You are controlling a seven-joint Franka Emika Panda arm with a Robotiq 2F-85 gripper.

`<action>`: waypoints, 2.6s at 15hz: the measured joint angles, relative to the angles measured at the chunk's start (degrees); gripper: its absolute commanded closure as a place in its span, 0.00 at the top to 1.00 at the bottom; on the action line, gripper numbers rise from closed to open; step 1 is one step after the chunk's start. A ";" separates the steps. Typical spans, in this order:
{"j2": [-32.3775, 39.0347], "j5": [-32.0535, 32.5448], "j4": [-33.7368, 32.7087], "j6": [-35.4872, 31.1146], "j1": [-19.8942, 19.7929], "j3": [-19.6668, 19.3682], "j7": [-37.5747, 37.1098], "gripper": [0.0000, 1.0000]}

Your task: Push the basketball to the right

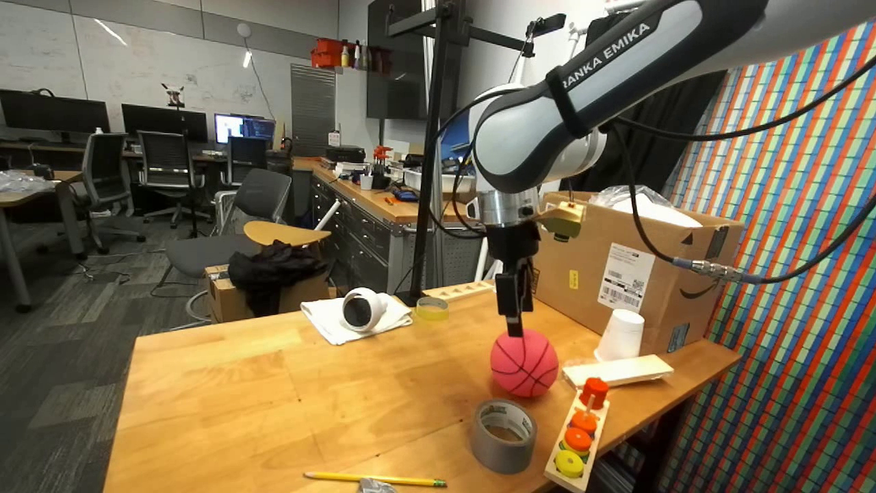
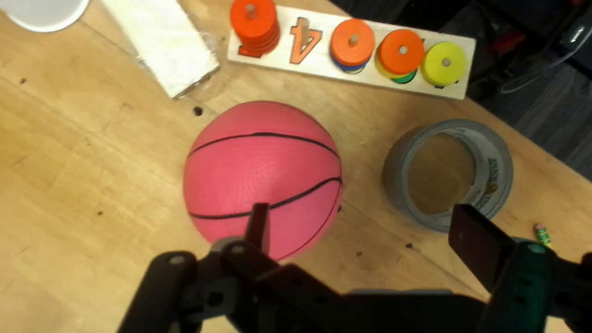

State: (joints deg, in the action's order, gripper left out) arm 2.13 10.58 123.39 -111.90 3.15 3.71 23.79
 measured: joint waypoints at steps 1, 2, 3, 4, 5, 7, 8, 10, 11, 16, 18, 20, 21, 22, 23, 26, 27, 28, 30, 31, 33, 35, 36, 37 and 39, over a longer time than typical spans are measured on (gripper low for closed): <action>-0.10 -1.80 1.19 1.05 0.15 0.28 0.00 1.00; -0.20 -4.36 2.28 2.75 0.29 0.58 0.10 1.00; -0.41 -7.29 3.15 5.10 0.43 0.81 0.59 1.00; -0.83 -10.25 3.83 8.01 0.56 0.97 1.04 1.00; -1.48 -12.65 4.32 10.96 0.68 1.13 1.22 1.00; -3.39 -16.43 5.03 16.34 0.92 1.32 1.23 1.00; -4.43 -18.15 5.39 18.04 1.02 1.33 1.51 1.00; -6.43 -20.87 6.58 18.65 1.12 1.33 2.84 1.00; -7.25 -21.64 7.32 18.46 1.15 1.32 3.53 1.00; -11.27 -22.57 12.90 10.11 1.16 0.71 5.54 1.00; -13.92 -21.94 15.83 4.81 1.15 0.07 6.57 1.00; -17.00 -20.21 18.89 -0.04 1.15 -0.49 7.66 1.00; -18.44 -19.35 20.40 -2.25 1.15 -0.61 8.03 1.00; -19.79 -18.61 21.94 -4.33 1.19 -0.63 8.40 1.00; -21.03 -18.14 23.44 -6.22 1.38 -0.63 8.72 1.00; -24.51 -16.45 27.85 -11.83 3.32 -0.43 8.76 1.00; -25.62 -15.48 29.18 -13.53 4.28 -0.20 8.75 1.00; -26.71 -13.95 30.43 -14.86 5.27 0.19 8.74 1.00; -28.63 -10.44 32.56 -16.46 7.14 1.28 8.70 1.00; -29.41 -8.90 33.42 -16.93 8.01 1.81 8.66 1.00; -30.15 -7.34 34.21 -17.02 9.58 2.27 8.58 1.00; -30.10 -7.06 34.19 -17.02 10.53 2.25 8.59 1.00; -30.05 -7.06 34.19 -17.00 10.76 2.23 8.59 1.00; -29.95 -7.06 34.13 -16.95 10.92 2.14 8.59 1.00; -29.31 -7.25 33.67 -16.81 11.10 1.73 8.54 1.00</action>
State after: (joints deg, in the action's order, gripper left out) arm -27.18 3.33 157.06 -128.71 14.25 5.44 32.32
